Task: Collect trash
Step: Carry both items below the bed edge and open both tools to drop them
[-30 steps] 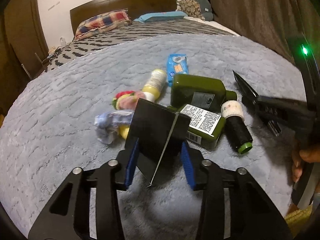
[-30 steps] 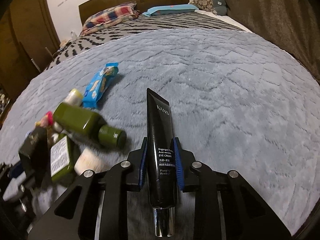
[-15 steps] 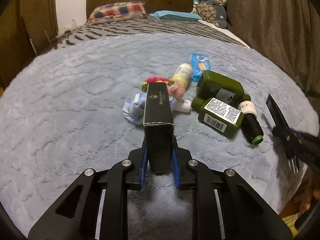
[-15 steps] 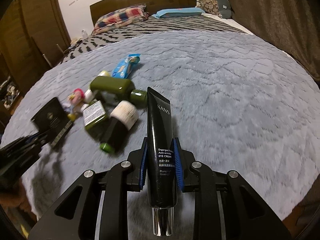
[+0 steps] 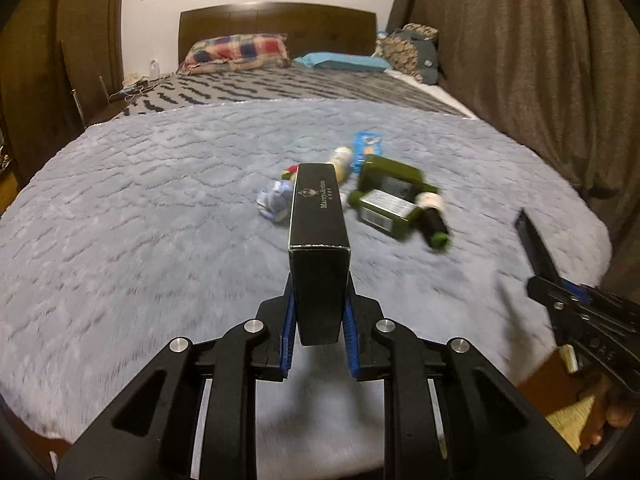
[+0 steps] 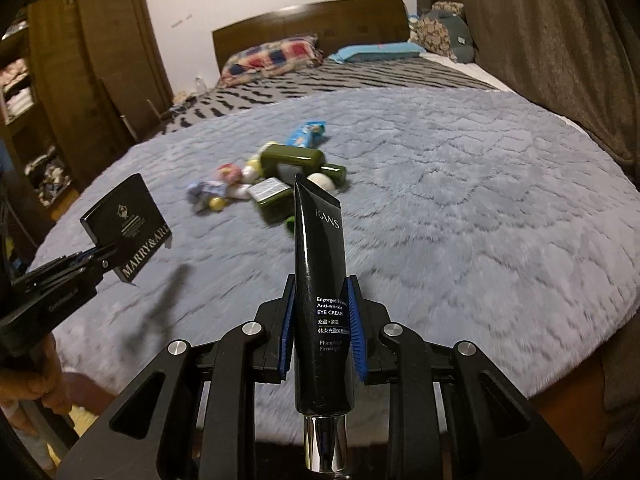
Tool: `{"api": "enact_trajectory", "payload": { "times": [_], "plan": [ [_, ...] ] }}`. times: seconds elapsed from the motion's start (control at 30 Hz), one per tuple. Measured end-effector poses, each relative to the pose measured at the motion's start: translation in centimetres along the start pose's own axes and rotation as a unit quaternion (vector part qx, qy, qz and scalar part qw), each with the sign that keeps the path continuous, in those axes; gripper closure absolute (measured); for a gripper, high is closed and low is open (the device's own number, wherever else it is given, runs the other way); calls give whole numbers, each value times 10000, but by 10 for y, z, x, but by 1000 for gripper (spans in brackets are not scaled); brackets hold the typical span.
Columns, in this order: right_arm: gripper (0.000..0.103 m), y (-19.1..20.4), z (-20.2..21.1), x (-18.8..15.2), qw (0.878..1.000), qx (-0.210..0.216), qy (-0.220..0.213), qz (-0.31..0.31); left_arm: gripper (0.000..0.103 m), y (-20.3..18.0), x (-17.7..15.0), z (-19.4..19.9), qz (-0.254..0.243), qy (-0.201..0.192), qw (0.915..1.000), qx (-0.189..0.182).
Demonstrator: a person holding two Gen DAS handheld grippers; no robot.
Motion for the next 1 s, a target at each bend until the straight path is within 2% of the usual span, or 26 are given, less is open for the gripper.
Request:
{"api": "enact_trajectory", "payload": {
  "times": [0.2, 0.37, 0.67, 0.87, 1.0],
  "plan": [
    [78, 12, 31, -29, 9999, 108, -52, 88, 84, -19, -36, 45, -114, -54, 9992, -392],
    [78, 9, 43, -60, 9999, 76, 45, 117, 84, -35, -81, 57, -259, 164, 9973, -660],
    [78, -1, 30, -120, 9982, 135, 572, -83, 84, -57, -154, 44, -589, 854, 9909, -860],
    [78, -6, 2, -151, 9950, 202, 942, -280, 84, -67, -185, 17, -619, 1316, 9851, -921],
    [78, -10, -13, -161, 9930, 317, 1050, -436, 84, -70, -199, -1, -633, 1481, 9830, -879]
  ]
}}
Point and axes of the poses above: each gripper's, at about its wrist camera, not at the fingertips, and z roughly against the way its jaws point, y to its left, x to its top, the point moved 6 cm from there along -z, roughly the way its jaws point, and after that the axes turned 8 degrees about x, right-handed, at the moved point
